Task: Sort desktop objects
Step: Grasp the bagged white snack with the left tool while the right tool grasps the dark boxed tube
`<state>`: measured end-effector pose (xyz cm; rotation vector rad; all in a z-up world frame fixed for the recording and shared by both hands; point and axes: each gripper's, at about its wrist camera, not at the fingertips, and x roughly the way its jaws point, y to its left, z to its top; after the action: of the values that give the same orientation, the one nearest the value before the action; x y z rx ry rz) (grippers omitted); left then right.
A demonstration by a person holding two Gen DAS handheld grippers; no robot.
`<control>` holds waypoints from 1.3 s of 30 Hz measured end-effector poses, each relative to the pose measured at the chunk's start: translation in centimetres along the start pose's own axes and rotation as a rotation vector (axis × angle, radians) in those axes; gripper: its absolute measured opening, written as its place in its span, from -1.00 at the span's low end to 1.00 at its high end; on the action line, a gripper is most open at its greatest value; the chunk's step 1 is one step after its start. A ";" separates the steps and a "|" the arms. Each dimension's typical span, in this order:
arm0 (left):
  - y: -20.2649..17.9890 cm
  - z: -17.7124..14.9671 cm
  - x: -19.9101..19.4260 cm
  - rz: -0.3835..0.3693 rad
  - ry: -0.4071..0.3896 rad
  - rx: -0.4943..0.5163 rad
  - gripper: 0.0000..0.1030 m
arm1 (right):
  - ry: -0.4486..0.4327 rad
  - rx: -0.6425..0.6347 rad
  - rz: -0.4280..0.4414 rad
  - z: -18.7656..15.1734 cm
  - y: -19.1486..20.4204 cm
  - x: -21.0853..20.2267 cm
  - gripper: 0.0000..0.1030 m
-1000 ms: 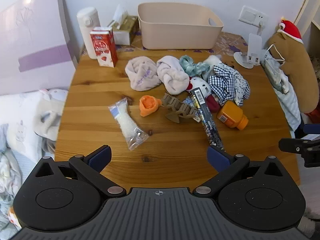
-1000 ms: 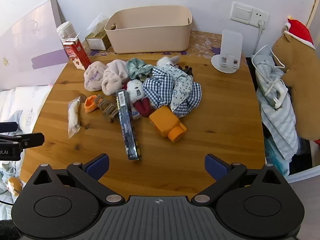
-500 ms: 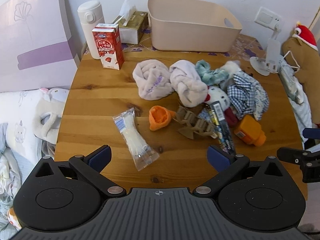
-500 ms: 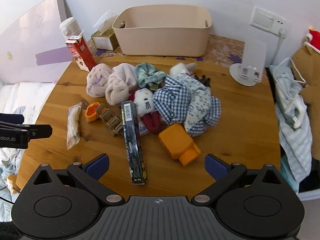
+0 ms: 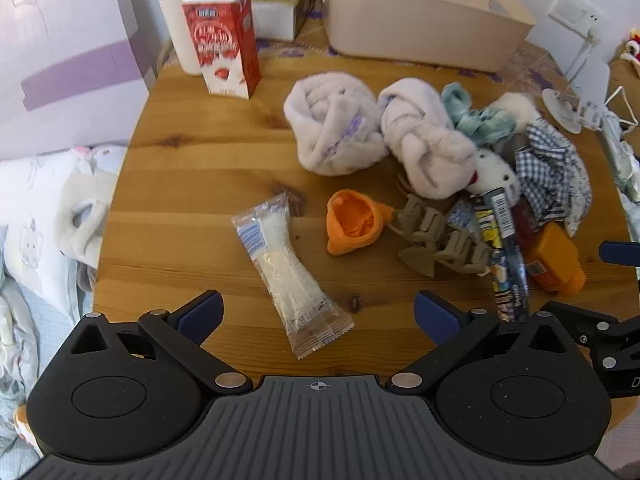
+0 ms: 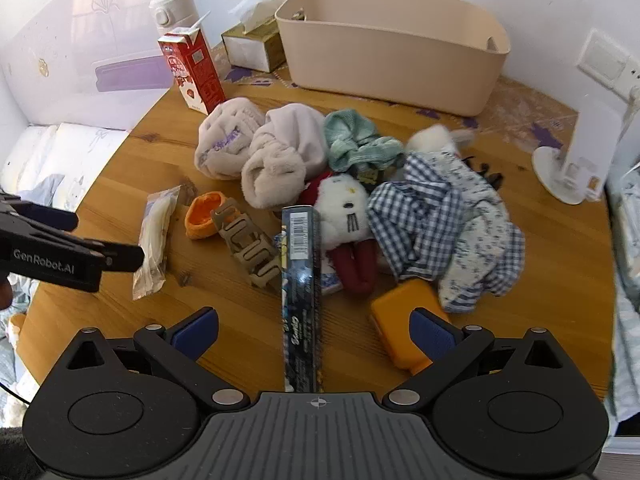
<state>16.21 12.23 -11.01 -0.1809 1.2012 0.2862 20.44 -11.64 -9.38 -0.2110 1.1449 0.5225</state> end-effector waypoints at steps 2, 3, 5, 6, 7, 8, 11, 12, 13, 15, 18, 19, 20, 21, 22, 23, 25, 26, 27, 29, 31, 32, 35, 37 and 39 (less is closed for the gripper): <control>0.1 0.1 0.7 0.014 0.010 0.007 1.00 | 0.004 0.004 0.012 0.2 0.0 0.8 1.00; 0.2 0.1 1.1 0.023 0.014 0.014 1.00 | 0.007 0.005 0.020 0.3 -0.1 1.2 1.00; 0.4 0.2 2.0 0.036 0.024 0.020 1.00 | 0.017 0.007 0.026 0.4 -0.2 2.1 1.00; 0.5 0.3 2.4 0.038 0.029 0.020 1.00 | 0.024 0.007 0.023 0.5 -0.1 2.5 1.00; 0.6 0.3 2.8 0.040 0.034 0.017 1.00 | 0.033 0.004 0.019 0.5 -0.1 3.0 1.00; 0.7 0.3 3.3 0.040 0.040 0.017 1.00 | 0.044 -0.001 0.019 0.6 0.0 3.4 1.00; 0.8 0.3 4.5 0.046 0.066 0.016 1.00 | 0.066 -0.011 0.027 0.6 0.2 4.4 1.00; 0.9 0.3 5.0 0.047 0.071 0.013 1.00 | 0.070 -0.014 0.031 0.5 0.3 4.7 1.00; 0.9 0.3 5.3 0.050 0.076 0.007 1.00 | 0.072 -0.018 0.033 0.4 0.4 4.9 1.00; 1.1 0.2 5.9 0.054 0.081 -0.006 1.00 | 0.075 -0.034 0.026 0.3 0.5 5.4 1.00; 1.4 0.2 6.6 0.032 0.089 -0.043 1.00 | 0.061 -0.066 0.003 0.1 0.8 5.9 1.00; 1.5 0.2 6.7 0.023 0.091 -0.054 0.99 | 0.048 -0.085 -0.003 0.2 0.9 6.1 0.99; 1.5 0.2 6.9 0.015 0.090 -0.064 0.97 | 0.043 -0.096 -0.007 0.2 1.0 6.1 0.92; 1.5 0.3 7.0 0.010 0.091 -0.070 0.89 | 0.040 -0.105 -0.009 0.3 1.1 6.2 0.88; 1.5 0.3 7.1 0.006 0.097 -0.076 0.67 | 0.038 -0.112 -0.013 0.3 1.2 6.3 0.78; 1.4 0.4 7.3 0.001 0.108 -0.079 0.53 | 0.040 -0.116 -0.015 0.4 1.2 6.3 0.69; 1.2 0.5 7.8 0.001 0.133 -0.079 0.23 | 0.053 -0.127 -0.028 0.6 1.4 6.7 0.65; 1.0 0.5 7.7 0.008 0.125 -0.069 0.21 | 0.054 -0.132 -0.033 0.6 1.4 6.7 0.54; 0.8 0.5 7.7 0.015 0.119 -0.062 0.17 | 0.051 -0.135 -0.036 0.7 1.6 6.9 0.47; 0.6 0.5 7.7 0.034 0.107 -0.060 0.02 | 0.047 -0.140 -0.051 0.7 1.5 6.8 0.20; 0.7 0.5 7.5 0.051 0.093 -0.064 -0.28 | 0.044 -0.140 -0.055 0.7 1.2 6.6 -0.06; 0.8 0.6 7.5 0.046 0.093 -0.071 -0.28 | 0.042 -0.136 -0.053 0.7 1.0 6.6 -0.24; 1.0 0.6 7.4 0.039 0.094 -0.086 -0.32 | 0.044 -0.122 -0.022 0.6 0.4 6.4 -0.52; 0.8 0.6 7.3 0.054 0.087 -0.083 -0.41 | 0.041 -0.116 -0.011 0.5 0.3 6.1 -0.53; 0.6 0.6 7.0 0.059 0.075 -0.078 -0.45 | 0.036 -0.111 -0.003 0.4 0.2 5.8 -0.57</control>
<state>18.89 13.85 -17.32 -0.2258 1.2723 0.3814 22.42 -9.66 -14.47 -0.3189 1.1510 0.5825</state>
